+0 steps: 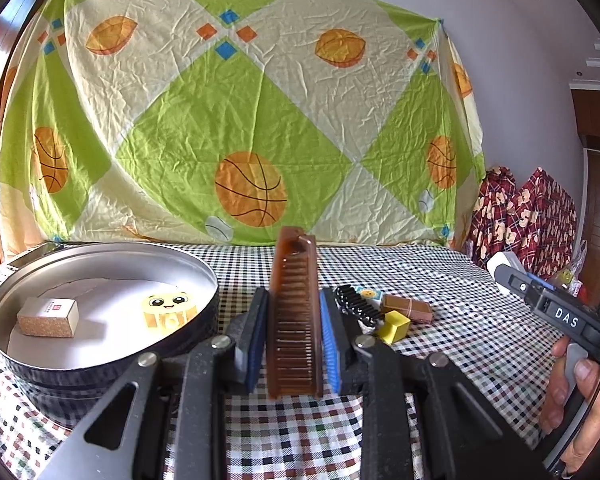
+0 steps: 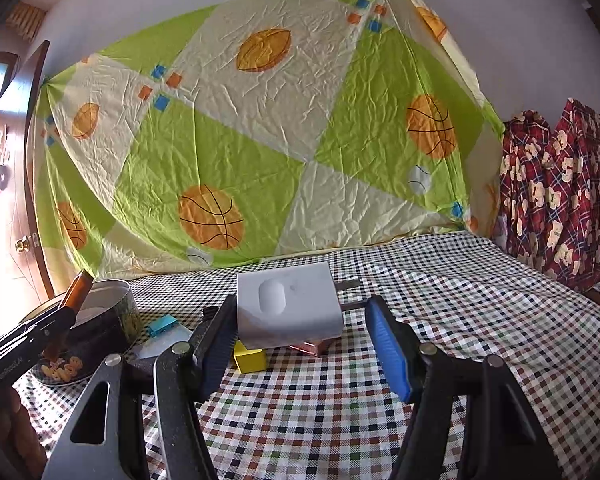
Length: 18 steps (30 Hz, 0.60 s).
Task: Organize rigid objects
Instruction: 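Carry the comb and soap toward the cookie tin with both grippers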
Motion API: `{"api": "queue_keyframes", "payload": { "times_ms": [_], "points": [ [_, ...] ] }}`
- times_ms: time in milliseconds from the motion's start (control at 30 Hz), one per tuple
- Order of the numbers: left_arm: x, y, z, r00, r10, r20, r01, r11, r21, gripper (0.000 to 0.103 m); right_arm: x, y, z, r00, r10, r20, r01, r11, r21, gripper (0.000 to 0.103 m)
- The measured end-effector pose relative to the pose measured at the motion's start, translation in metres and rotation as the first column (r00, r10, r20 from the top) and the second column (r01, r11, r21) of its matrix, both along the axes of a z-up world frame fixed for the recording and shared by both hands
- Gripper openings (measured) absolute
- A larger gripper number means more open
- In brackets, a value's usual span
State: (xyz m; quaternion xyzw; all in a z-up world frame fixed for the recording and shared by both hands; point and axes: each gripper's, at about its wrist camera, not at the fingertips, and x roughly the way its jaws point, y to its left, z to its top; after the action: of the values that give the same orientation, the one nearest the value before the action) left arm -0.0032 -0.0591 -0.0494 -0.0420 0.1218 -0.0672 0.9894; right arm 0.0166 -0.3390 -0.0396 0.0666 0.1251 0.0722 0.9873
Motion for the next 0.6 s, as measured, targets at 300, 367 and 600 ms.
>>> {"api": "queue_keyframes", "payload": {
  "times_ms": [300,367,600],
  "points": [
    [-0.007,0.010,0.000,0.999,0.033,0.019,-0.033,0.999,0.011,0.024,0.001,0.023,-0.002,0.999,0.043,-0.029,-0.044,0.999,-0.011,0.066],
    [-0.008,0.012,-0.001,0.999,0.038,0.022,-0.039,0.999,0.013,0.024,0.000,0.030,-0.002,0.998,0.059,-0.029,-0.059,0.998,-0.018,0.066],
    [-0.012,0.017,-0.001,0.997,0.063,0.038,-0.064,0.998,0.029,0.024,-0.002,0.051,-0.005,0.994,0.104,-0.032,-0.105,0.994,-0.041,0.066]
  ]
}}
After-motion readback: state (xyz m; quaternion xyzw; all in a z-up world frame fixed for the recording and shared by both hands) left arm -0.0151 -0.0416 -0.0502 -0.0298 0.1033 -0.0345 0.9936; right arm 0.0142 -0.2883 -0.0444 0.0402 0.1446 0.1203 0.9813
